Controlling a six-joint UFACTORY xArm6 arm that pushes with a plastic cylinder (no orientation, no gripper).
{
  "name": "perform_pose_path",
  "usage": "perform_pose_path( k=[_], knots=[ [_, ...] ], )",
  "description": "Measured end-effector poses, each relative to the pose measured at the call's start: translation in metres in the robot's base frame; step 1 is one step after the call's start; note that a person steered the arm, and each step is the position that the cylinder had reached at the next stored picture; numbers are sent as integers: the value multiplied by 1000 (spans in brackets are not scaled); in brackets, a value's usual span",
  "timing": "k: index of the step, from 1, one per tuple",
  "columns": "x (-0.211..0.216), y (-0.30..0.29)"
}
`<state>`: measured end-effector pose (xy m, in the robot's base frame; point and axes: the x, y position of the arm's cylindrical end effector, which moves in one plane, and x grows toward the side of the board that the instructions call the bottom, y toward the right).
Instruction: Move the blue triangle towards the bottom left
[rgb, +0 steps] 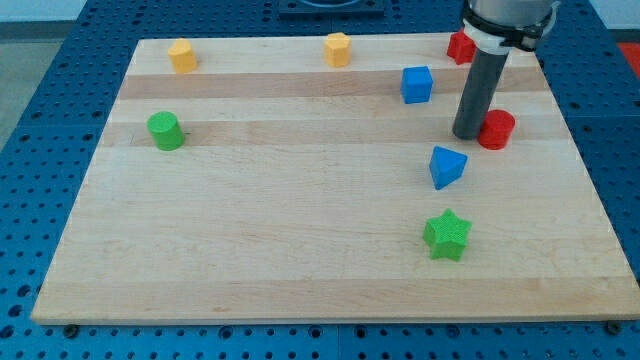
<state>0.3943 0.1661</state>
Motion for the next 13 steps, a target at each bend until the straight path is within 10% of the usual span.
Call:
perform_pose_path(
  k=[7, 13],
  knots=[
    [99, -29],
    [106, -224]
  ],
)
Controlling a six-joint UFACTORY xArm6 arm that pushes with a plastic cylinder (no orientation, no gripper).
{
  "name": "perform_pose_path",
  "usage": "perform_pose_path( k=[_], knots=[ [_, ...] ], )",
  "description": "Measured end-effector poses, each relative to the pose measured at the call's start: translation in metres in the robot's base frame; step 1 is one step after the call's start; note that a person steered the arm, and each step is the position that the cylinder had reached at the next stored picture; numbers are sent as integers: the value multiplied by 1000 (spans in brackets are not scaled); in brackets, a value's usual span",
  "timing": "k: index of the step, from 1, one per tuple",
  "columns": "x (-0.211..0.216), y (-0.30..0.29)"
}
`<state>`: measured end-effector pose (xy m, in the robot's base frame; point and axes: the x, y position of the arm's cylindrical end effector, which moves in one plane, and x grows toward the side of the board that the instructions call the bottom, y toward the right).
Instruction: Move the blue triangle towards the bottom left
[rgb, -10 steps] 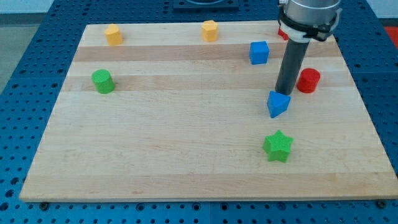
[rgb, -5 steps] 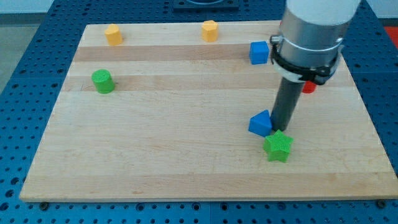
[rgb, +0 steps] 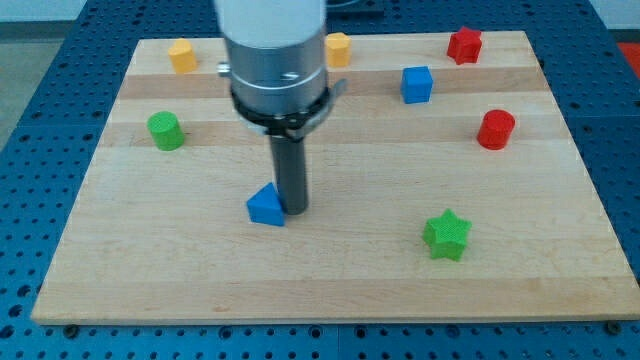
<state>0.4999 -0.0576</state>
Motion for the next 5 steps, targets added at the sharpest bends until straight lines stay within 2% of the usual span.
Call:
perform_pose_path(
  k=[5],
  knots=[
    [-12, -97]
  ],
)
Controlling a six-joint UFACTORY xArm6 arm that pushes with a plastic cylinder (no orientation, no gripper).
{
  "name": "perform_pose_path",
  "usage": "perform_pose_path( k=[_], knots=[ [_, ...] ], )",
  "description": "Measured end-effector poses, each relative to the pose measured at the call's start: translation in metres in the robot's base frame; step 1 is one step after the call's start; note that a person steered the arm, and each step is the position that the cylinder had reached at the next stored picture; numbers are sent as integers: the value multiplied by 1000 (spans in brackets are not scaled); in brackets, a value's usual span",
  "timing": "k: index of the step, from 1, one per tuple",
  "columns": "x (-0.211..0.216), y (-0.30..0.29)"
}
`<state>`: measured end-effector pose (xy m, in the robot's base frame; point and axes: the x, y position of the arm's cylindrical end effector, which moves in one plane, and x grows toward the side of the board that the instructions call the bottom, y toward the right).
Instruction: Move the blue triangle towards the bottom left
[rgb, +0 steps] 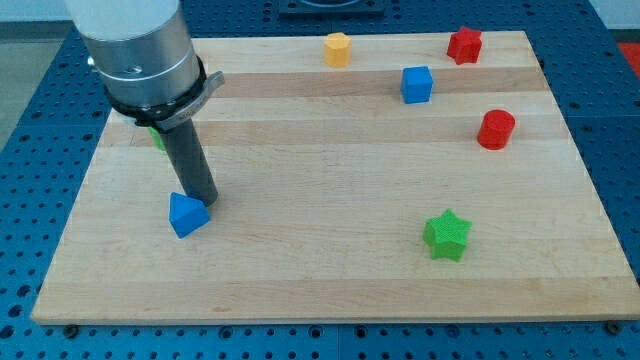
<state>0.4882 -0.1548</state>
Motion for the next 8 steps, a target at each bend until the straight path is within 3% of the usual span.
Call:
perform_pose_path(
  k=[8],
  knots=[
    [44, 20]
  ],
)
